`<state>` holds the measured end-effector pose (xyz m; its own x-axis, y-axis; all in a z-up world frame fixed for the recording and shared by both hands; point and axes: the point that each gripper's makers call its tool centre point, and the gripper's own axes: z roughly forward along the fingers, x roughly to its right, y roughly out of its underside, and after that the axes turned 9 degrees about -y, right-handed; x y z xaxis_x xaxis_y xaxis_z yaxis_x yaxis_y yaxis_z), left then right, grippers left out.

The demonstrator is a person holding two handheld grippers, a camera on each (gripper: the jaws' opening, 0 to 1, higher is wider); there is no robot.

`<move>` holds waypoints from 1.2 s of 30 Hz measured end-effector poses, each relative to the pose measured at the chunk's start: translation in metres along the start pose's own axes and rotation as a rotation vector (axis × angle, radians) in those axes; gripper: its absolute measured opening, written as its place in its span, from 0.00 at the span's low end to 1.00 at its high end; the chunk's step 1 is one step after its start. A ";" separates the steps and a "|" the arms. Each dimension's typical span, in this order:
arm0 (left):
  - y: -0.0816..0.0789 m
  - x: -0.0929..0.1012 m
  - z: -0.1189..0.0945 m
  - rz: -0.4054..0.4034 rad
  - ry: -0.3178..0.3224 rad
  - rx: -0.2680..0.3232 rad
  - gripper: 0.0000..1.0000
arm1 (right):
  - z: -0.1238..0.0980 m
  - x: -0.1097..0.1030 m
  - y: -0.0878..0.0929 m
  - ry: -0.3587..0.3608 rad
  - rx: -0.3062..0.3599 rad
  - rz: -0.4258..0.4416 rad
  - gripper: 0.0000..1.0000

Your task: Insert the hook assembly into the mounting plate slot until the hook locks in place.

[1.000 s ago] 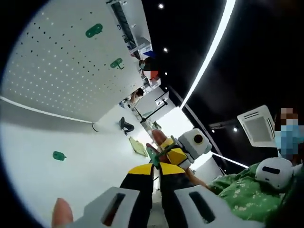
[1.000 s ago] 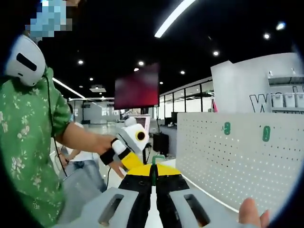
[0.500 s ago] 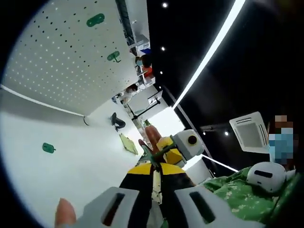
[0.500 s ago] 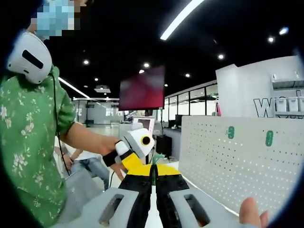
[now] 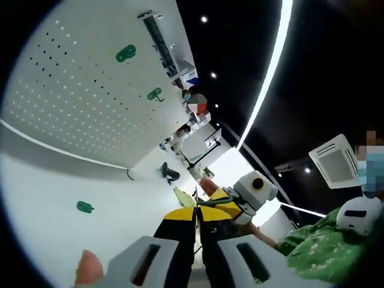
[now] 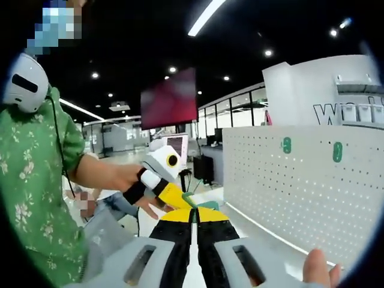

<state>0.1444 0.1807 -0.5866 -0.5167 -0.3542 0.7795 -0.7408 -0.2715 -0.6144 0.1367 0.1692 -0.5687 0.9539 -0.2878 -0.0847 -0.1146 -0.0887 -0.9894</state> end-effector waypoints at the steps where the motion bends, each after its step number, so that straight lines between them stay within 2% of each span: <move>1: -0.005 -0.003 0.001 0.038 -0.030 0.042 0.01 | 0.000 -0.001 0.000 -0.006 0.001 -0.004 0.02; 2: -0.006 -0.003 0.001 0.041 -0.034 0.049 0.01 | 0.000 -0.001 0.000 -0.005 0.001 -0.002 0.02; 4: -0.013 -0.007 0.001 0.076 -0.073 0.100 0.01 | 0.000 0.004 0.006 0.018 -0.027 0.017 0.02; 6: -0.017 -0.013 0.002 0.208 -0.133 0.128 0.01 | -0.001 0.004 0.009 0.023 -0.040 0.031 0.02; 7: -0.018 -0.015 0.001 0.244 -0.168 0.143 0.01 | -0.001 0.005 0.012 0.031 -0.049 0.043 0.03; 9: -0.022 -0.015 0.001 0.317 -0.193 0.176 0.01 | -0.003 0.007 0.015 0.042 -0.059 0.056 0.03; 12: -0.027 -0.018 0.000 0.467 -0.271 0.226 0.01 | -0.005 0.012 0.019 0.060 -0.069 0.107 0.04; 14: -0.030 -0.019 0.000 0.596 -0.319 0.267 0.01 | -0.006 0.014 0.019 0.068 -0.065 0.115 0.05; 16: -0.036 -0.022 -0.002 0.665 -0.359 0.313 0.01 | -0.007 0.016 0.018 0.076 -0.051 0.146 0.06; 20: -0.040 -0.022 -0.002 0.787 -0.425 0.365 0.01 | -0.009 0.020 0.011 0.098 0.005 0.210 0.07; 23: -0.042 -0.018 -0.001 0.773 -0.429 0.409 0.01 | -0.010 0.023 0.009 0.121 0.018 0.217 0.08; 28: -0.043 -0.016 0.005 0.753 -0.447 0.456 0.01 | -0.012 0.033 0.002 0.184 0.092 0.280 0.10; 32: -0.048 -0.014 0.008 0.775 -0.479 0.505 0.01 | -0.013 0.043 -0.004 0.249 0.130 0.300 0.11; 33: -0.049 -0.014 0.008 0.776 -0.484 0.510 0.01 | -0.014 0.047 -0.004 0.283 0.143 0.333 0.11; 36: -0.052 -0.016 0.011 0.758 -0.495 0.531 0.01 | -0.010 0.052 -0.007 0.302 0.169 0.373 0.10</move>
<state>0.1957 0.1906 -0.5683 -0.4449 -0.8894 0.1047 0.0487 -0.1408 -0.9888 0.1841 0.1452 -0.5651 0.7309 -0.5353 -0.4232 -0.3620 0.2216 -0.9055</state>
